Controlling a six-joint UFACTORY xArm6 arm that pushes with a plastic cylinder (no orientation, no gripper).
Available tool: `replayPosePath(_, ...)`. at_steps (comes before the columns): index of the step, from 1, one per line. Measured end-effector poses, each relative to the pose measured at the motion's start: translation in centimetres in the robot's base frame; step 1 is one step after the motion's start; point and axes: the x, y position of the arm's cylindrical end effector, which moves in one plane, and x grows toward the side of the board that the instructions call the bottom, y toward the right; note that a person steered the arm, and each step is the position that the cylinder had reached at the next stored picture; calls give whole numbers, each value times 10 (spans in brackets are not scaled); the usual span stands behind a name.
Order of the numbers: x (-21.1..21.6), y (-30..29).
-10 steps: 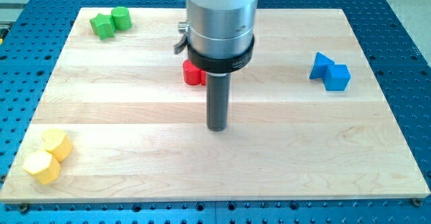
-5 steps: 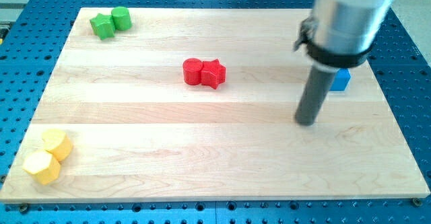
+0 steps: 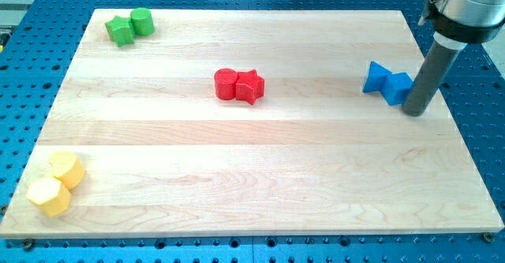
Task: Move the blue cube to the top left of the blue triangle
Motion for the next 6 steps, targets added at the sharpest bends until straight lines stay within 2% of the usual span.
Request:
replayPosePath(1, -57, -10)
replayPosePath(2, -113, -56)
replayPosePath(3, -121, -109)
replayPosePath(4, -144, -78)
replayPosePath(5, -133, -4)
replayPosePath(6, -52, -7)
